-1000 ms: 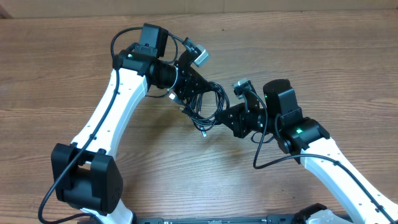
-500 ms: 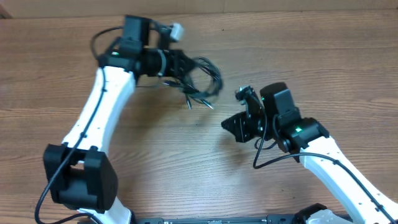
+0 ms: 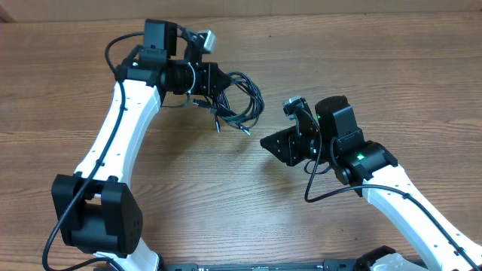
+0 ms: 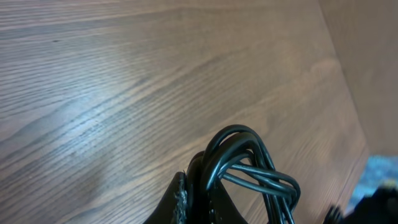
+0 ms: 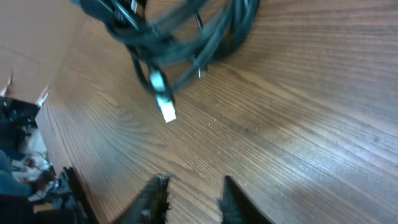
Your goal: Untangle cables
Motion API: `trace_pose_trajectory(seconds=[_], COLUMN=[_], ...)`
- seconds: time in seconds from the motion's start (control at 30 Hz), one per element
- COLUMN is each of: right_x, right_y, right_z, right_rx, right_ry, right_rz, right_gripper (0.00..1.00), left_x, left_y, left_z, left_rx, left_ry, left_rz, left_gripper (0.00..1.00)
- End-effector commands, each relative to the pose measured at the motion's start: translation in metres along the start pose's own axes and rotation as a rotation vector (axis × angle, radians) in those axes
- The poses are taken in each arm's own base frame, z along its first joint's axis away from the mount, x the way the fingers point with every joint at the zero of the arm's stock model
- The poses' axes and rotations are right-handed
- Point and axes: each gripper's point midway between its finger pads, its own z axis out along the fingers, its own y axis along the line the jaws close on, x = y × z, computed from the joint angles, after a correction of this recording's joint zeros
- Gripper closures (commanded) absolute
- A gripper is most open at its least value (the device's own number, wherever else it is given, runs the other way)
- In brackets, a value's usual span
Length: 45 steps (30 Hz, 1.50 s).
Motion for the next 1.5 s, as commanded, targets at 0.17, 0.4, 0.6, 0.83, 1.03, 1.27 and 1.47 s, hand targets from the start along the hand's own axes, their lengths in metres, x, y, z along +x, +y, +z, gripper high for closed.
trace_pose_trajectory(seconds=[0.17,0.4,0.6,0.83,1.03,1.27,1.47], right_x=[-0.027,-0.052,-0.050,-0.031,-0.017,-0.011,-0.014], right_y=[-0.010,0.026,0.026,0.021,0.046,0.052,0.053], right_z=[-0.006,-0.011,-0.010,-0.004,-0.002,0.003,0.011], right_rx=[0.088,-0.084,-0.089,-0.090,-0.264,-0.329,-0.380], right_ry=[-0.122,-0.208,-0.199,-0.118,-0.039,-0.005,-0.008], right_rz=[0.003,-0.093,-0.089,-0.039,-0.038,-0.032,-0.052], right_gripper=[0.61,0.63,0.66,0.68,0.72,0.74,0.75], left_x=[0.014,0.035,0.038,0.038,0.038,0.041,0.042], left_y=[-0.026,-0.037,-0.051,-0.062,-0.064,-0.074,-0.081], left_z=[-0.003,-0.002,0.001,-0.001,0.000,0.005,0.009], left_rx=[0.116,0.164,0.215,0.279,0.284,0.297,0.305], left_ry=[0.053,0.118,0.123,0.111,0.110,0.121,0.134], left_rz=[0.256,0.335,0.359,0.360,0.364,0.364,0.316], left_gripper=[0.96,0.96,0.96,0.96,0.96,0.96,0.96])
